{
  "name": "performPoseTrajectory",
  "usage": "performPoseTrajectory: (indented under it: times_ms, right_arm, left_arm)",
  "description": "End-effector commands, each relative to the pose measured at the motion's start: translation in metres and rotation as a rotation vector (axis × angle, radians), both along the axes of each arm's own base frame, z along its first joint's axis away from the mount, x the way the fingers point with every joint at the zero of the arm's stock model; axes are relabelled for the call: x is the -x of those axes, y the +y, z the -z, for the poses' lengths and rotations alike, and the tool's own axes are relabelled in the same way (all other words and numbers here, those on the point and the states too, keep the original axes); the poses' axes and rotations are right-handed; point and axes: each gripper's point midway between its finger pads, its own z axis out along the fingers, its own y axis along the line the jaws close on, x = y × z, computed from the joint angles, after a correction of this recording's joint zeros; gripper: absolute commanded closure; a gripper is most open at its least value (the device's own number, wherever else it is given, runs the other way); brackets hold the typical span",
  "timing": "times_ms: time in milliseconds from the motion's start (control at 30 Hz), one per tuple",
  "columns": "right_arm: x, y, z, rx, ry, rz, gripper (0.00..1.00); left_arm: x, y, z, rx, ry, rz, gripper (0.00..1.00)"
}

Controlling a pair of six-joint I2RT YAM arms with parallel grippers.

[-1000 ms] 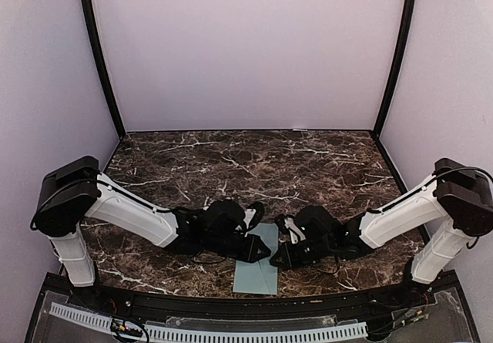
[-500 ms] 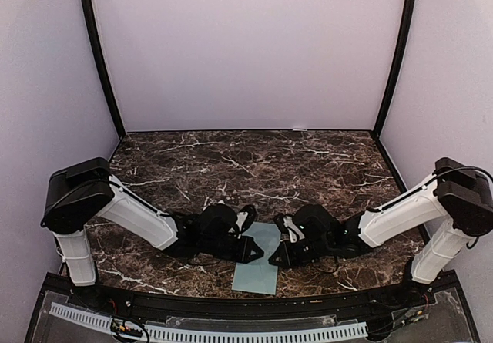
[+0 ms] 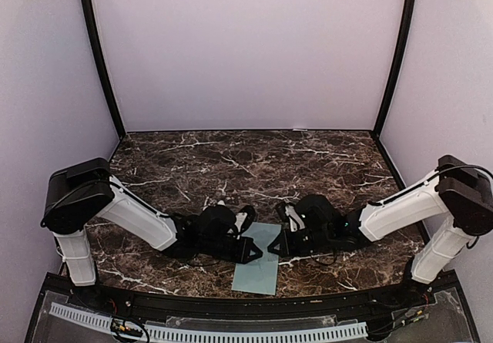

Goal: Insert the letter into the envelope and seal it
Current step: Seal the envelope flap on the envelope.

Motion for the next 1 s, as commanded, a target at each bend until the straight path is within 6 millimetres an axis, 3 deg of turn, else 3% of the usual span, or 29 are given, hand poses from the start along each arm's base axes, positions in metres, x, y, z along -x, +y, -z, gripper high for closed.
performPoseTrajectory:
  times_ms: [0,367,633,967]
  right_arm:
    - [-0.021,0.012,-0.007,-0.047,-0.049,0.001,1.0]
    - [-0.033,0.013,0.021,-0.005,-0.019,-0.013,1.0]
    - [-0.001,0.008,0.036,0.024,0.05,-0.057,1.0]
    - [0.031,0.001,0.038,0.035,0.108,-0.073,1.0]
  left_arm:
    - [0.013,0.03,0.038,-0.149,0.053,0.001,1.0]
    - [0.013,0.033,0.039,-0.16,0.057,-0.006,1.0]
    - [0.013,0.033,0.037,-0.153,0.061,-0.014,1.0]
    - [0.011,0.032,0.032,-0.141,0.058,-0.023,1.0]
